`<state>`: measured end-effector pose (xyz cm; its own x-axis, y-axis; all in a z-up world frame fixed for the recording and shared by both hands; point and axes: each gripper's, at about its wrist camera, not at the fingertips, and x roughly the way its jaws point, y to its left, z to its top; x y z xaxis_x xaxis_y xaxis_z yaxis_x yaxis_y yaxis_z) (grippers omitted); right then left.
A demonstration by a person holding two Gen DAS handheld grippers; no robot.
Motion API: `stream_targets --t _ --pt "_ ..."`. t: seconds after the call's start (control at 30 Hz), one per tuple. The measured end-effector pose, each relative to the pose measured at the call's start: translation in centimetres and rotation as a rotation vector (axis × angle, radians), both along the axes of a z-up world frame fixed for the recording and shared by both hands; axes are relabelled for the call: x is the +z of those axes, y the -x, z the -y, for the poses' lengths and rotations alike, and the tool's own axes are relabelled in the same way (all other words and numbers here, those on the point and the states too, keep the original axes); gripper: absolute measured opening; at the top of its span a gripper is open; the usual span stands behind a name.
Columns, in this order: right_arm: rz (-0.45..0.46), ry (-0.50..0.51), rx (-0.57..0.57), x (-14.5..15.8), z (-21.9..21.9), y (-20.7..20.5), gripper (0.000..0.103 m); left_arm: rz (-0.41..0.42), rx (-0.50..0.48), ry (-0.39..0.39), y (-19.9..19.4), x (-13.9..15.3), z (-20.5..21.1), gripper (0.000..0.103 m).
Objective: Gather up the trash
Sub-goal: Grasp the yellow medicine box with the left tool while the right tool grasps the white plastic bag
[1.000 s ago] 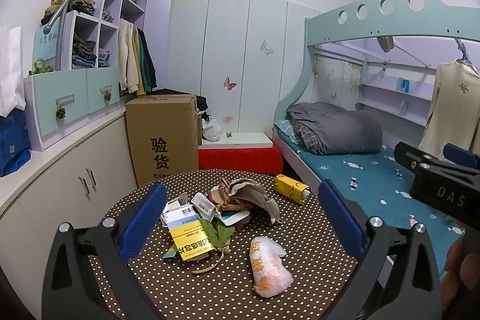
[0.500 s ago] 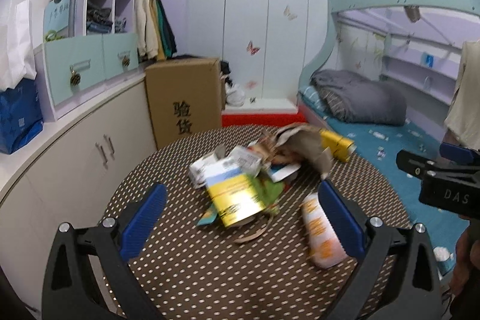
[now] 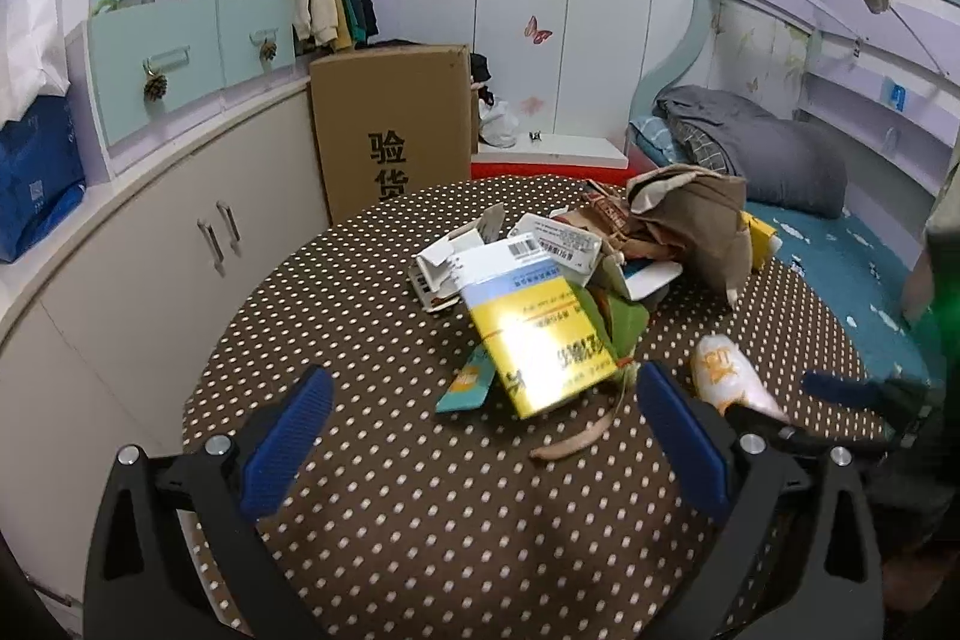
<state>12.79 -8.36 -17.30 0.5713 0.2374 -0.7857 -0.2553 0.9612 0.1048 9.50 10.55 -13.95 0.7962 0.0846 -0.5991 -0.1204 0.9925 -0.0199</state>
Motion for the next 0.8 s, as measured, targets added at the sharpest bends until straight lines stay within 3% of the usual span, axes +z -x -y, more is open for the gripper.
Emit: stream_targets --t 0.03,0.17,0.3,0.47,0.5,0.57,0.63,0.8 --pt "-0.015 -0.021 -0.001 -0.4 0.1 -0.2 0.046 -0.007 0.005 0.006 -0.7 -0.2 0.0 0.099" --pt "-0.003 -0.061 -0.017 0.0 1.1 0.0 0.037 -0.047 0.019 0.000 -3.4 -1.0 0.5 0.099" --pt "0.012 -0.096 -0.043 0.4 2.8 0.4 0.036 -0.095 0.043 -0.029 -6.2 -2.6 1.1 0.099" --pt "0.024 -0.122 -0.036 0.6 4.1 0.7 0.036 -0.112 0.017 0.047 -7.6 -3.5 0.9 0.098" --pt "0.028 -0.131 -0.036 0.7 4.5 0.9 0.036 -0.109 0.013 0.055 -7.7 -3.5 0.9 0.095" --pt "0.037 -0.141 -0.039 0.8 5.0 1.1 0.035 -0.115 -0.008 0.082 -7.7 -3.5 0.7 0.061" --pt "0.046 -0.148 -0.042 1.1 5.3 1.3 0.035 -0.109 -0.013 0.114 -7.2 -3.4 0.3 0.061" --pt "0.075 -0.166 -0.051 1.6 6.3 1.9 0.035 -0.089 -0.011 0.101 -5.3 -3.3 -0.6 0.060"
